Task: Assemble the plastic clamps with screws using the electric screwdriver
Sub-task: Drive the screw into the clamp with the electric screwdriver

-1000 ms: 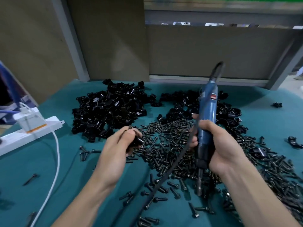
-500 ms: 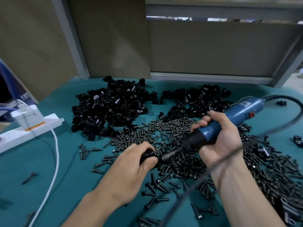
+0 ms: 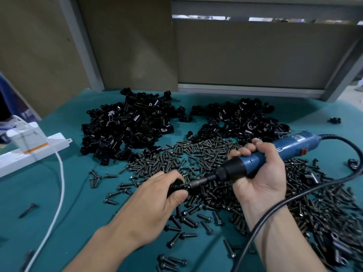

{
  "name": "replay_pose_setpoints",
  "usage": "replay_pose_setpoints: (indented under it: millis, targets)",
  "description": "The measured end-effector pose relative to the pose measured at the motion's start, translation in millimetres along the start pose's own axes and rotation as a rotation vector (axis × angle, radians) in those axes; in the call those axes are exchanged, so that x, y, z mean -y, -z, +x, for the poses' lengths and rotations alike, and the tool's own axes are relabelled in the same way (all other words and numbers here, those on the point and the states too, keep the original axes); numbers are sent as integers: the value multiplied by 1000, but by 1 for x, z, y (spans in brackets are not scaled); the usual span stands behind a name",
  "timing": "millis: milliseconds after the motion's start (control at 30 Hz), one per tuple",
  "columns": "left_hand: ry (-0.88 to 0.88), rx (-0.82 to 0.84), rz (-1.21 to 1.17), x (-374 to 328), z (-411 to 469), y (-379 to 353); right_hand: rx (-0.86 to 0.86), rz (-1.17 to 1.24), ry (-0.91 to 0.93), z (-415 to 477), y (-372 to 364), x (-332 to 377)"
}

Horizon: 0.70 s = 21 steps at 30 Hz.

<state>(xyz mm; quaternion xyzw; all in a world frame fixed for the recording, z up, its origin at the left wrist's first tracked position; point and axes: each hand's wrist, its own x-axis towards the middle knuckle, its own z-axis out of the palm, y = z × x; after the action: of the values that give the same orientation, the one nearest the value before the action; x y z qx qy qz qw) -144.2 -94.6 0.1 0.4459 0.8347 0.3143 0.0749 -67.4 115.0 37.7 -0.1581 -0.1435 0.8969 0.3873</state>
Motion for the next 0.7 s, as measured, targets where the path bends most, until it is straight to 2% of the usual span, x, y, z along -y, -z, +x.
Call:
replay_pose_setpoints:
  millis: [433, 700]
  targets:
    - [0, 64, 18, 0, 0, 6, -9, 46, -6, -1, 5, -1]
    - [-5, 77, 36, -1, -1, 7, 47, 29, -16, -3, 7, 0]
